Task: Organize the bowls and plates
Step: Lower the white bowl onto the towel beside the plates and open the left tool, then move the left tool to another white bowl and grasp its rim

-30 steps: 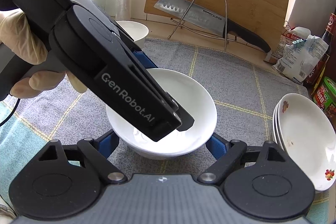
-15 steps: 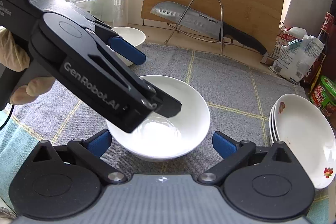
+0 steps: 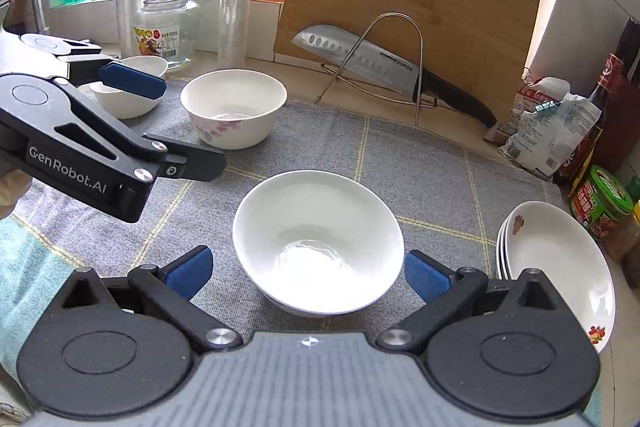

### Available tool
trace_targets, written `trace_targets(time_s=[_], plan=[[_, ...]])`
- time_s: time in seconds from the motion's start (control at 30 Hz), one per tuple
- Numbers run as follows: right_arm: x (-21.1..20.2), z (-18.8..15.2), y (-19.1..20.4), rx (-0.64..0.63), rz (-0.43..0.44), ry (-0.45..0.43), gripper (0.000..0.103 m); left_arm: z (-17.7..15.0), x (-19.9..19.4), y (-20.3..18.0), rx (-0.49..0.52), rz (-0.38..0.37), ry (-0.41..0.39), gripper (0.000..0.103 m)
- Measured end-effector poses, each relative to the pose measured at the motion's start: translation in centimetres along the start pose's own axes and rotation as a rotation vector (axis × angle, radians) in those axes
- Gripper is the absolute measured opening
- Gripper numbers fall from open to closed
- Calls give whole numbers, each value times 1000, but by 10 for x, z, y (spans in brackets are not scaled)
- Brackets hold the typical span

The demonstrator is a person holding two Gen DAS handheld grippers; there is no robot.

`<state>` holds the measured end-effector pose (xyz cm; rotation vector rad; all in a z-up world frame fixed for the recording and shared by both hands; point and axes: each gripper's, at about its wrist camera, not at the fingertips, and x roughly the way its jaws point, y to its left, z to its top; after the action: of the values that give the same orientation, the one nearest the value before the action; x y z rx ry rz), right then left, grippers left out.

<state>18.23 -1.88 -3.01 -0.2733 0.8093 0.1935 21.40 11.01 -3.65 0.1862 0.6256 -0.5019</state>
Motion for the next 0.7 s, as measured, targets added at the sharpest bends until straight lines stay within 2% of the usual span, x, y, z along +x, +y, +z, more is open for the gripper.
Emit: trace_targets(time_s=[0.23,0.43,0.57,0.7], plan=[[7,10,-13,-64,80,-27,103,-17,-13,7,-147,154,49,101],[16,16,-29,-61,139,-42,103,-22,-16,9,-183,230,80,101],[21,20,-31,-72,134,-42,103,-21,-16,15,-200,212,91,100],[26,26,-24,-86,118,-51,103,-11,-12,30,-172,167,117,100]])
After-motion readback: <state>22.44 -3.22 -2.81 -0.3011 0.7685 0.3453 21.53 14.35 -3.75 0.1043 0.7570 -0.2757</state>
